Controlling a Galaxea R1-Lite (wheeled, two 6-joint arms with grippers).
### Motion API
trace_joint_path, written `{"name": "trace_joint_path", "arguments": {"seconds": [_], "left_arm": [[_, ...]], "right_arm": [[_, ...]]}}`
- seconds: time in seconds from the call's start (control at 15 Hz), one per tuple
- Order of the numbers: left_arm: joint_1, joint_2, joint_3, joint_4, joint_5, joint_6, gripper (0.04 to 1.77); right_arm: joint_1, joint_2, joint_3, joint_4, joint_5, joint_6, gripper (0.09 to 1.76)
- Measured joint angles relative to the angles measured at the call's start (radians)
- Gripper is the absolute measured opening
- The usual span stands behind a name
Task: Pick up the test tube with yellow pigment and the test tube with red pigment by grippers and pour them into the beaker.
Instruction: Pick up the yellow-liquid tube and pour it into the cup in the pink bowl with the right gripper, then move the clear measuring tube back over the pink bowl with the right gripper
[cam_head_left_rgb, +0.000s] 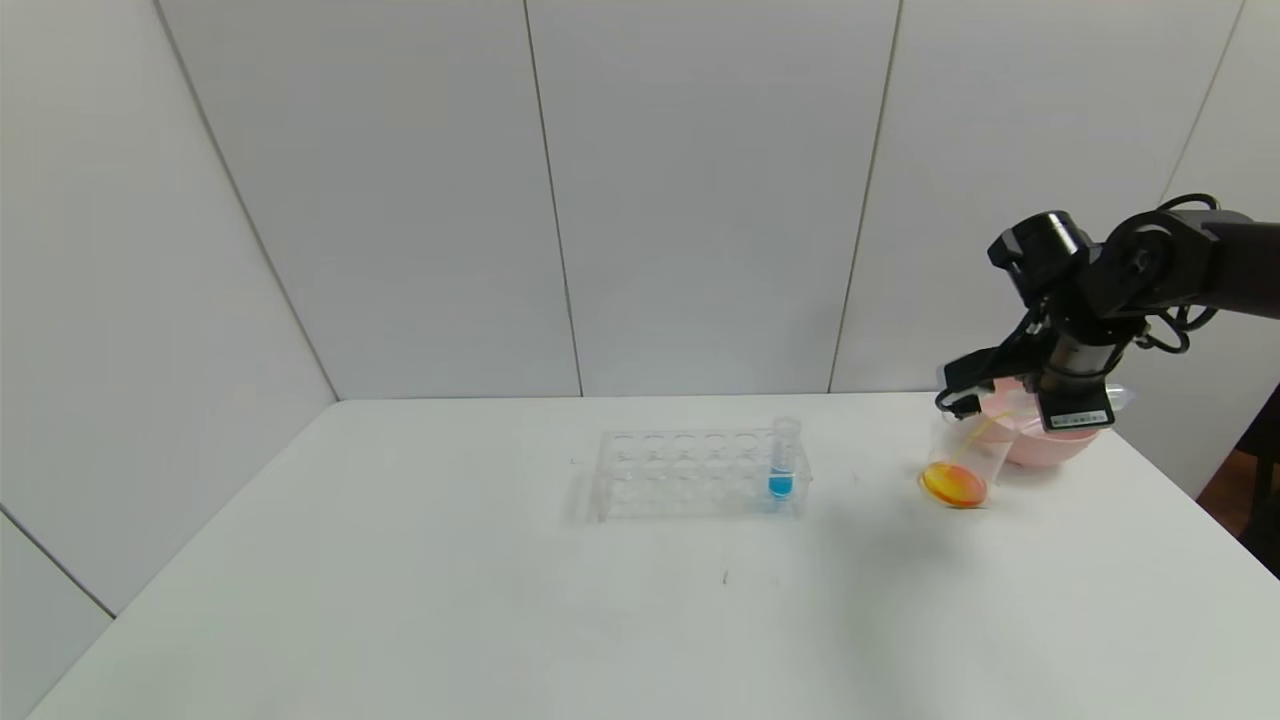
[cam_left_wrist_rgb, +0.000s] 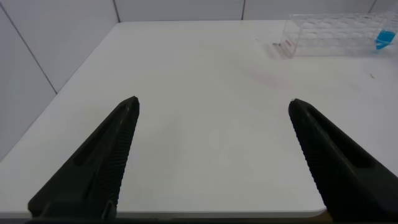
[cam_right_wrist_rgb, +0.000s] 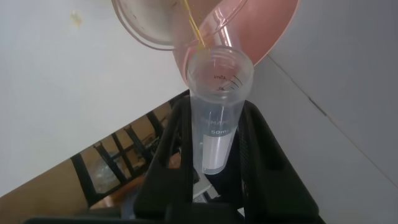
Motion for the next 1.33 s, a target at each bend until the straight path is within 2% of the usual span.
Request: {"name": "trace_joint_path", "arguments": {"seconds": [0.33, 1.0, 1.13, 1.2, 1.33], "left_arm": [[0.000, 0.000, 0.000, 0.000, 0.000, 0.000, 1.72], [0.000, 0.000, 0.000, 0.000, 0.000, 0.000, 1.72], [0.000, 0.000, 0.000, 0.000, 0.000, 0.000, 1.72], [0.000, 0.000, 0.000, 0.000, 0.000, 0.000, 1.72], [0.000, 0.000, 0.000, 0.000, 0.000, 0.000, 1.72]], "right_arm": [[0.026, 0.000, 0.000, -0.001, -0.079, -0.017, 0.50], [0.035, -0.020, 0.000, 0.002, -0.091, -0.013, 0.50], [0.026, -0.029, 0.000, 0.004, -0.065, 0.020, 0.50], [0.020, -0.033, 0.000, 0.009, -0.024, 0.064, 0.50], [0.002, -0.043, 0.000, 0.035, 0.137, 0.200, 0.50]]}}
